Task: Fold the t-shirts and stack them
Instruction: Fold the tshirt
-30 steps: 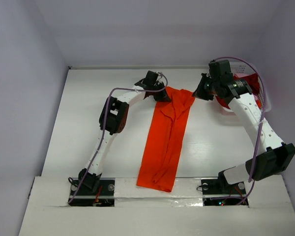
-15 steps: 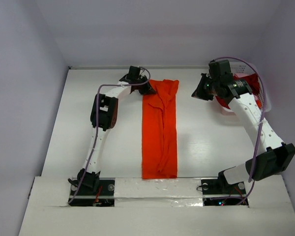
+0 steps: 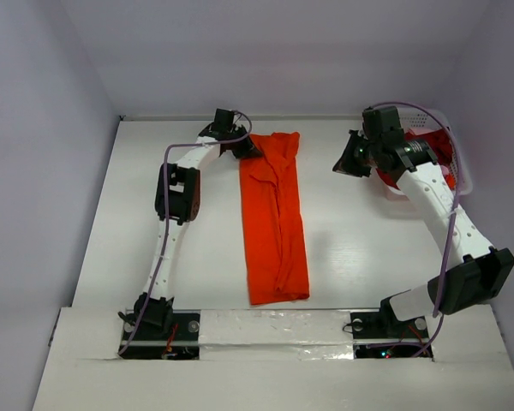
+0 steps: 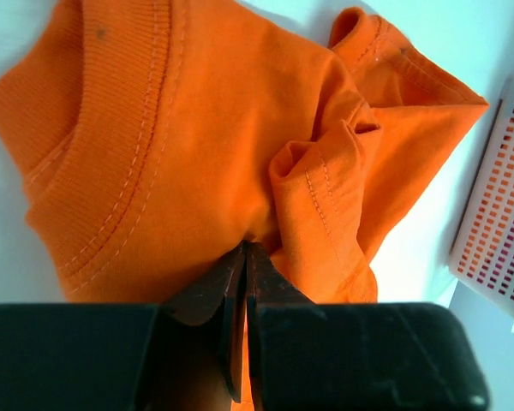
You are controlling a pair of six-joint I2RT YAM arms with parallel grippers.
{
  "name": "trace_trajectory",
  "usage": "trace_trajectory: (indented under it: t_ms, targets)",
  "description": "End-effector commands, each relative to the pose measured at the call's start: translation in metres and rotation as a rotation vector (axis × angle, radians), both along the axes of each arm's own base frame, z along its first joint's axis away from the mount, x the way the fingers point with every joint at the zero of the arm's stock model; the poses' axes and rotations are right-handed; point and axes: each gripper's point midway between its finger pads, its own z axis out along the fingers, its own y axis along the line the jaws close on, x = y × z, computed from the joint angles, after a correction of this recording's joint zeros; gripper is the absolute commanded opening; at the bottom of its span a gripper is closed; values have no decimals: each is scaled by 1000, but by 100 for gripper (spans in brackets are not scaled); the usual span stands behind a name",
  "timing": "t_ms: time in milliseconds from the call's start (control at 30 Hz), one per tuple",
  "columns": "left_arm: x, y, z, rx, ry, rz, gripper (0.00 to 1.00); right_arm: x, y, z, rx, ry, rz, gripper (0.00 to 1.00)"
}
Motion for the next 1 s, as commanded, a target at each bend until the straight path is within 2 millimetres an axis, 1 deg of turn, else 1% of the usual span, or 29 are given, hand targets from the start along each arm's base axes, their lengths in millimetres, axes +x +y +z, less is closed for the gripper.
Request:
trace_trajectory:
  t_ms: [0,167,233,267,300,400,433,567,633,667,700,733,833,867,967]
  targets:
    - [-3,-4,-6,-8,11,-49,0,6,3,8,27,-40,6,0]
    - [-14,-12,-21,-63,65,-94,0,6,5,5,34,-34,6,0]
    - [-17,-13,-23,-71,70,-107,0,5,5,4,38,-29,8,0]
    - [-17,-14,-23,-76,69,-114,0,5,5,4,40,-30,8,0]
    - [-21,-20,-22,-84,69,-132,0,5,5,3,41,-31,8,0]
    - [-21,-23,-22,-99,70,-143,1,3,5,1,40,-27,9,0]
    - [-19,-24,-19,-107,61,-147,2,3,5,0,41,-25,10,0]
    - [-17,-29,-21,-134,55,-156,5,-1,4,-3,36,-20,11,0]
    - [-15,-33,-16,-173,51,-160,5,-5,2,-7,31,-15,8,0]
    - [-15,-35,-18,-187,57,-162,5,-6,1,-9,27,-10,8,0]
    - [-17,-38,-15,-211,60,-175,5,-8,0,-13,24,0,8,0]
    - [-17,-39,-15,-222,61,-176,5,-9,0,-14,24,1,8,0]
    - [-14,-42,-3,-248,33,-187,4,-12,-2,-14,18,0,2,0]
    - [-12,-43,5,-256,12,-191,5,-13,-2,-13,19,-3,2,0]
    - [-8,-45,21,-272,-22,-198,7,-14,-2,-15,24,1,5,0]
